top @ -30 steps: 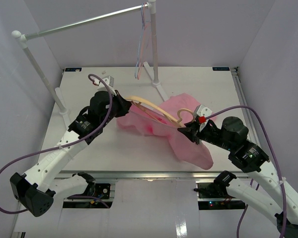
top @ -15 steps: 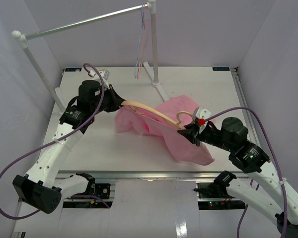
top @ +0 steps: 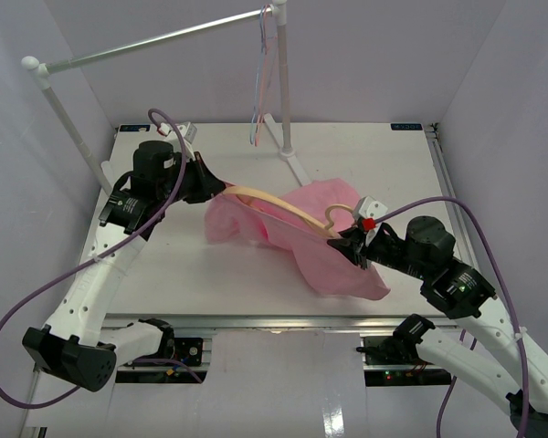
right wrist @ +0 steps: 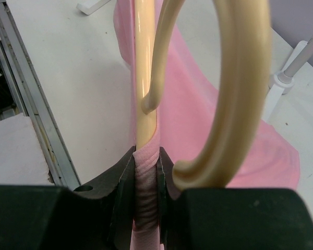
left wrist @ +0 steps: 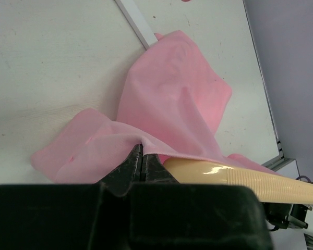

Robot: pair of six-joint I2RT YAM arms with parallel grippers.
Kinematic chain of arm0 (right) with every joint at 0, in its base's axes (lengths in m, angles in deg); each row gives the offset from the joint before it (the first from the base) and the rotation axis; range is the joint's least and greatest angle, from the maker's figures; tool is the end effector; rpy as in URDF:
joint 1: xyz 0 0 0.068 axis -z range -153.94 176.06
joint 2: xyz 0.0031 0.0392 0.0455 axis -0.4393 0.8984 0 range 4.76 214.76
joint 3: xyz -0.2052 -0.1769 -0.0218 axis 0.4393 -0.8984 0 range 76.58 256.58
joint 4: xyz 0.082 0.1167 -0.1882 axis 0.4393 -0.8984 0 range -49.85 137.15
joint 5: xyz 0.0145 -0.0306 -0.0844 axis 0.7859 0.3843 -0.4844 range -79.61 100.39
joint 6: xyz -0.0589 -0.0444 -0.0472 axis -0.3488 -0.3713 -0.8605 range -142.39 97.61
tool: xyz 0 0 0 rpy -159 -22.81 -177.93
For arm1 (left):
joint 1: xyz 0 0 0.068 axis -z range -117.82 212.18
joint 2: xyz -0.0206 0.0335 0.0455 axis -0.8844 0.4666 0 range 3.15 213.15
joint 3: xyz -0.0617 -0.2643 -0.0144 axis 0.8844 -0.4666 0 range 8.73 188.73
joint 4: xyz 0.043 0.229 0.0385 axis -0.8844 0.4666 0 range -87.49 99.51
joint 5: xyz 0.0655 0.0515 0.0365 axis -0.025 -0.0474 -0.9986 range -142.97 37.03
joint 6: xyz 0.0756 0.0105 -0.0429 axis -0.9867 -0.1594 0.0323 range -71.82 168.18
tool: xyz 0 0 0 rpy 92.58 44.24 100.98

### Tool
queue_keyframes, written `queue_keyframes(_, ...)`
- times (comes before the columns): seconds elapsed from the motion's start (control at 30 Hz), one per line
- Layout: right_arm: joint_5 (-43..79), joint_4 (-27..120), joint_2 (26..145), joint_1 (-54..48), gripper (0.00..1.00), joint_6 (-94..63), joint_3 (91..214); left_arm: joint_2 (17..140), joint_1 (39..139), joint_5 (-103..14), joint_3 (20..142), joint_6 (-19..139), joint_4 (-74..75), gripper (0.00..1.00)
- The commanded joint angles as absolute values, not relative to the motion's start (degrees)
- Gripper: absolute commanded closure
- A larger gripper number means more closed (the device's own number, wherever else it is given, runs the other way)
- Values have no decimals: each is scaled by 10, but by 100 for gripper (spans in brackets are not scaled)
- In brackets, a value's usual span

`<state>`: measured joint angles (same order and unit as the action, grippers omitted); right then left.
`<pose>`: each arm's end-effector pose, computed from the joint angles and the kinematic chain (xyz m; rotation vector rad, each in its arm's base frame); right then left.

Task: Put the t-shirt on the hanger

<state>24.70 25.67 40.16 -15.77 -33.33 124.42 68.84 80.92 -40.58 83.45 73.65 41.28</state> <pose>0.1011 0.1163 0.3479 -0.9471 1.4867 0.6106 0.2292 -0.0953 0.3723 0.0089 2.1524 -0.6850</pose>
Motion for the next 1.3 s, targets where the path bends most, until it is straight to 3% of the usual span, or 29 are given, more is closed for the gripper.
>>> queue_keyframes(0.0,228,180,402,-153,92,-336,1266,665,757,-510,855,684,390,100)
queue_keyframes(0.17,220,171,416,-154,92,-333,1267,667,758,-540,902,663,412,100)
queue_keyframes(0.5,266,205,487,-153,92,-323,1301,696,776,-276,900,658,410,100)
queue_keyframes(0.9,306,297,586,-160,92,-283,1345,688,919,-348,835,673,411,100)
queue_keyframes(1.27,316,350,628,-218,92,-285,1333,717,947,-356,814,665,410,100)
